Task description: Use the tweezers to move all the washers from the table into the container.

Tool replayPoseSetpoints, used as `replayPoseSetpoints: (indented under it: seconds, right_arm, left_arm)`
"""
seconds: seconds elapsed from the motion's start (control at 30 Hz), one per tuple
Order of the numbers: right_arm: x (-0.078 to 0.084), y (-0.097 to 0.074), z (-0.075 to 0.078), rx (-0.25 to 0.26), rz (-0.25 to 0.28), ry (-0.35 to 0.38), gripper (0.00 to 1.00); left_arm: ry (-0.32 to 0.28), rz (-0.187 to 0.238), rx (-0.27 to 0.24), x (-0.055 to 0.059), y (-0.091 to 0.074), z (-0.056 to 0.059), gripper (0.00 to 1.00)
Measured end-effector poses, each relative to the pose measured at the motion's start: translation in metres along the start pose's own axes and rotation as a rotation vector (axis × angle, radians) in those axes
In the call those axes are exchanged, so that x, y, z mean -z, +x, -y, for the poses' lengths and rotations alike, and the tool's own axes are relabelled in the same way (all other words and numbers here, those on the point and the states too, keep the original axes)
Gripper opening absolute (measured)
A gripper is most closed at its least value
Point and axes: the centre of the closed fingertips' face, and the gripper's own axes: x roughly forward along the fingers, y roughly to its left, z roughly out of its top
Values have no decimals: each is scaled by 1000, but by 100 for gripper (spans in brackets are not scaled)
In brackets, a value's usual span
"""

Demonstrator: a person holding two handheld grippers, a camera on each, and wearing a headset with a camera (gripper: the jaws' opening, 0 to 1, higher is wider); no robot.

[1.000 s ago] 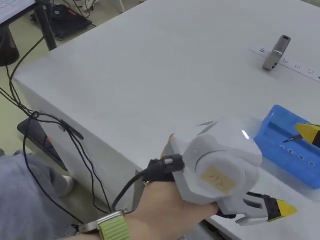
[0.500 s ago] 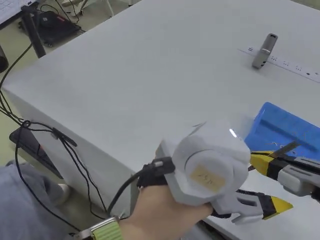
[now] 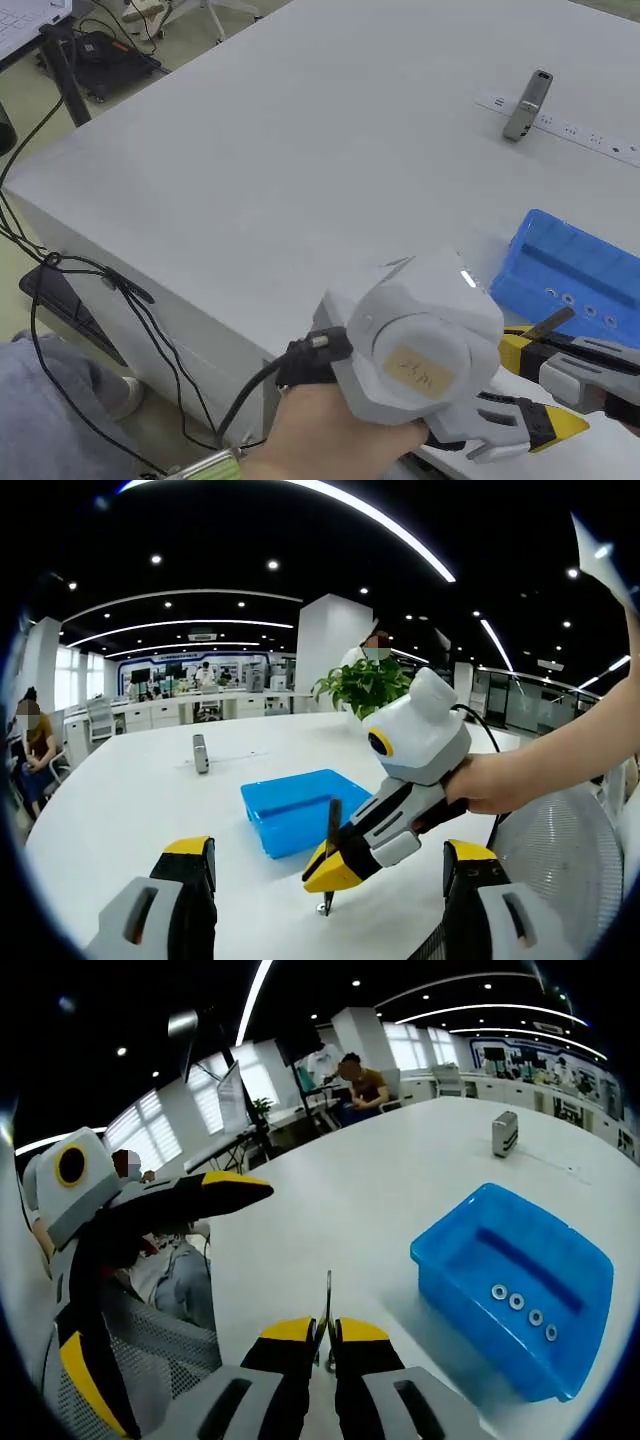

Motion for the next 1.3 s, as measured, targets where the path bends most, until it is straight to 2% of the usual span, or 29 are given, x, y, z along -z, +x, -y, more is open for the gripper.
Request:
replayPoseSetpoints:
  seconds: [0.2,0.3,0.33,0.43,0.47,0.53,0.63,0.73,0.83,0.93,1.03,1.2,1.3]
  right_arm:
    - [-2,0,-1,5,-13,-72,4]
    - [4,0,-1,16,-46,-131,4]
    - [2,0,-2,11,-34,-130,4]
    - [5,2,-10,-17,-41,-139,4]
    - [4,3,-11,-19,-35,-165,4]
    - [6,3,-16,-23,-64,-260,4]
    - [8,6,-23,-43,-78,-339,4]
    - [9,7,-24,-45,-92,-423,3]
    - [9,6,-17,-38,-74,-407,3]
    - [6,4,-10,-38,-33,-305,3]
    - [5,-1,-5,-20,-43,-288,3]
    - [-6,-13,-3,-32,-8,-236,3]
    - [-20,-22,2,-27,34,-201,3]
  left_arm:
    - [4,-10,2,2,0,1,96]
    - [5,-11,4,2,1,1,96]
    - [5,-11,5,2,1,1,96]
    - [10,-17,4,3,1,1,96]
    - [10,-18,5,3,1,1,96]
    - [14,-16,4,3,1,1,96]
    - [10,-14,2,3,1,1,96]
    - [11,-15,1,3,1,0,96]
    - [15,-15,2,3,1,1,96]
    - [7,-3,6,1,1,1,96]
    - [12,-15,6,3,1,1,96]
    - [13,-16,6,4,1,1,96]
    - [16,-18,4,4,1,1,95]
